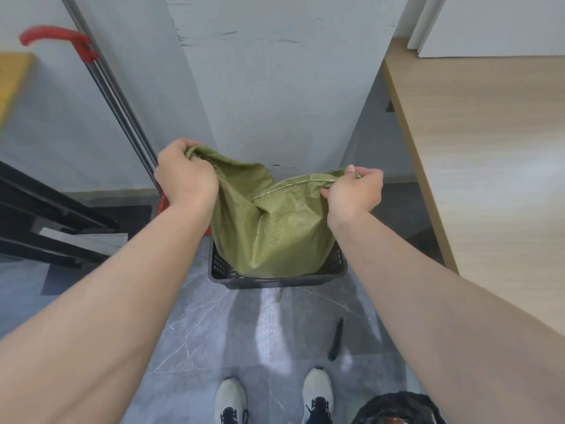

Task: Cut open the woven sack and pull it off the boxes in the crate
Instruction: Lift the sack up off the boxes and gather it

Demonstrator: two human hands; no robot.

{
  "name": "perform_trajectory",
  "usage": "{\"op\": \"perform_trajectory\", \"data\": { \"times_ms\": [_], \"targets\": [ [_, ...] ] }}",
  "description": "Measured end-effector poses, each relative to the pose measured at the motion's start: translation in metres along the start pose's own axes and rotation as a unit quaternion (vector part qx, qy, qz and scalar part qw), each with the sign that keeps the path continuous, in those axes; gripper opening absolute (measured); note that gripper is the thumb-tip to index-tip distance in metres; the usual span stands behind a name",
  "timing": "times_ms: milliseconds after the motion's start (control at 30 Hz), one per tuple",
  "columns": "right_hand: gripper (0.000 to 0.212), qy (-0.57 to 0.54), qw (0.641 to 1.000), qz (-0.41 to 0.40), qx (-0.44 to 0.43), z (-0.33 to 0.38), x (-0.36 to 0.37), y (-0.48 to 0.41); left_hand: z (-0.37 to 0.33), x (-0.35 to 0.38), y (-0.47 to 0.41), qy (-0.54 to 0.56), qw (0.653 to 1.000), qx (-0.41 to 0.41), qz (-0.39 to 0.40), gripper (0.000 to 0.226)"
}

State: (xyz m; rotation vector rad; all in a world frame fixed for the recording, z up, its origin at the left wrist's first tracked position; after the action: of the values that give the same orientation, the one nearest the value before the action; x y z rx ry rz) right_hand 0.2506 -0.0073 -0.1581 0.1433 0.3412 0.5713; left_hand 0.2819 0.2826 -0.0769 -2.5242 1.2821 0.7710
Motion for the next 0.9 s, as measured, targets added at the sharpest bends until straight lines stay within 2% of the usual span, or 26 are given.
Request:
{"op": "perform_trajectory", "data": {
  "times_ms": [200,467,700,800,900],
  "targets": [
    [0.028,0.0,1.0,0.02,-0.023,0.038,0.002,0.014,-0.031,-0.016,0.002,0.0,1.0,0.025,-0.002,0.043],
    [0.031,0.045,0.998,0.026,0.02,0.081,-0.006,0.012,-0.056,-0.04,0.008,0.02,0.998,0.066,-0.005,0.042],
    [0.023,-0.032,0.999,0.025,0.029,0.098,-0.01,0.016,-0.078,-0.052,0.012,0.046,0.995,0.087,-0.013,0.041],
    [0.026,-0.029,0.999,0.035,-0.022,0.111,-0.005,0.027,-0.087,-0.052,0.013,0.056,0.994,0.093,-0.012,0.038],
    [0.026,-0.037,0.997,0.052,-0.032,0.127,-0.002,0.036,-0.097,-0.055,0.015,0.066,0.994,0.081,-0.008,0.038]
  ]
}}
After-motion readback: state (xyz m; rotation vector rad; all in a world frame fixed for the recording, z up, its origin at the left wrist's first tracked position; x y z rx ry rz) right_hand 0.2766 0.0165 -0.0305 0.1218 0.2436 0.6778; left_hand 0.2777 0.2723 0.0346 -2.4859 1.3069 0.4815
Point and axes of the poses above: each hand's wrist, its own y-axis away from the middle knuckle, its own x-axis out of the palm, z = x × y, the point moved 6 cm from there along -y, towards the middle knuckle, and after that the axes turned 4 degrees about -x, right-handed, at the moved point
